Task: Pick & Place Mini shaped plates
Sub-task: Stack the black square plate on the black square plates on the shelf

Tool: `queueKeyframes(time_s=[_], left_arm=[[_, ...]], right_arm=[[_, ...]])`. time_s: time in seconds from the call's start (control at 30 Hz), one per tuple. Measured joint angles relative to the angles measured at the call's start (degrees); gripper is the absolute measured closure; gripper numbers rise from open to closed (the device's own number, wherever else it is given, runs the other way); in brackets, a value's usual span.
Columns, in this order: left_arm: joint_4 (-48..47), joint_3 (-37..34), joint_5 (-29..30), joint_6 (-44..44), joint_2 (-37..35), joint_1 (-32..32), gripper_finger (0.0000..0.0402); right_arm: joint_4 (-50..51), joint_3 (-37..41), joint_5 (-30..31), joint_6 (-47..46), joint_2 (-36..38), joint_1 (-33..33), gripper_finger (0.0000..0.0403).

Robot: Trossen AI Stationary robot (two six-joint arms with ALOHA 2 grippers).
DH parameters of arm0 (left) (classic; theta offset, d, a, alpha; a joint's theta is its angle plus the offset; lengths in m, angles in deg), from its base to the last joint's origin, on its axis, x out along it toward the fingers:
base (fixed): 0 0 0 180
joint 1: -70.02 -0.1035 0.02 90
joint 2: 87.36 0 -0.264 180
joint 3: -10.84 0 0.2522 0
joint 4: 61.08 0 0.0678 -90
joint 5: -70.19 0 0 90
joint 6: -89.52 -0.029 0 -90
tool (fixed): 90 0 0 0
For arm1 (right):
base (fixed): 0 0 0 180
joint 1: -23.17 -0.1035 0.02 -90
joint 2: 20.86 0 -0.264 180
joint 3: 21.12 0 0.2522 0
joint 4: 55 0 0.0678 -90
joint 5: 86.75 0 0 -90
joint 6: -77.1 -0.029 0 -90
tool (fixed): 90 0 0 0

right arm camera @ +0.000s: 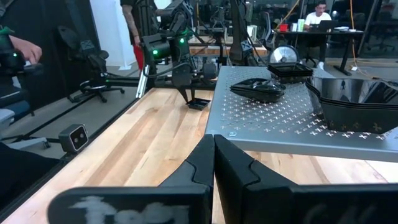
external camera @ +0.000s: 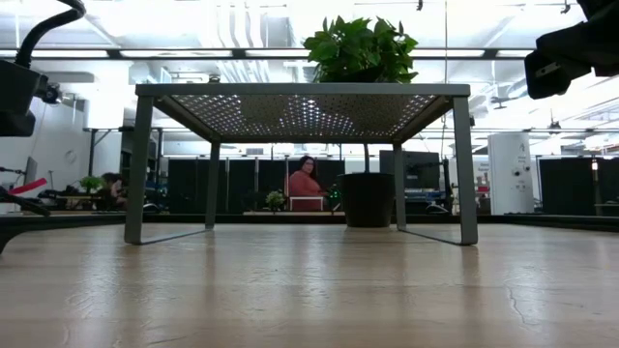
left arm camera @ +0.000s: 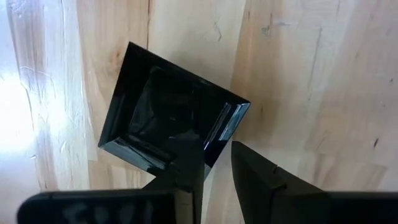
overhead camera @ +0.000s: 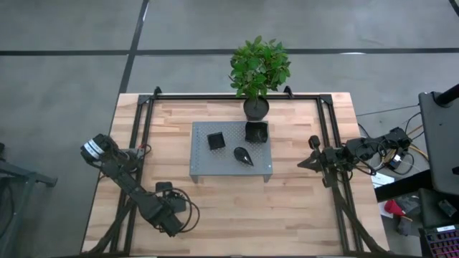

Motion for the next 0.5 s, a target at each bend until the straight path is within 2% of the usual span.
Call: queueKeyframes(time_s=[0.17,0.37,0.5], left_arm=[[0.2,0.0,0.0,0.0,0.0,0.0,0.0348],[0.3,0.2,-0.1,0.0,0.0,-0.1,0.0395],[0.7,1.0,-0.2,0.4,0.0,0.0,0.0394]], right_arm=[[0.0,0.0,0.0,0.0,0.0,0.0,0.0394],[0.0,0.0,0.0,-0.1,0.0,0.0,0.0394],[0.0,0.0,0.0,0.0,0.0,0.0,0.0394]])
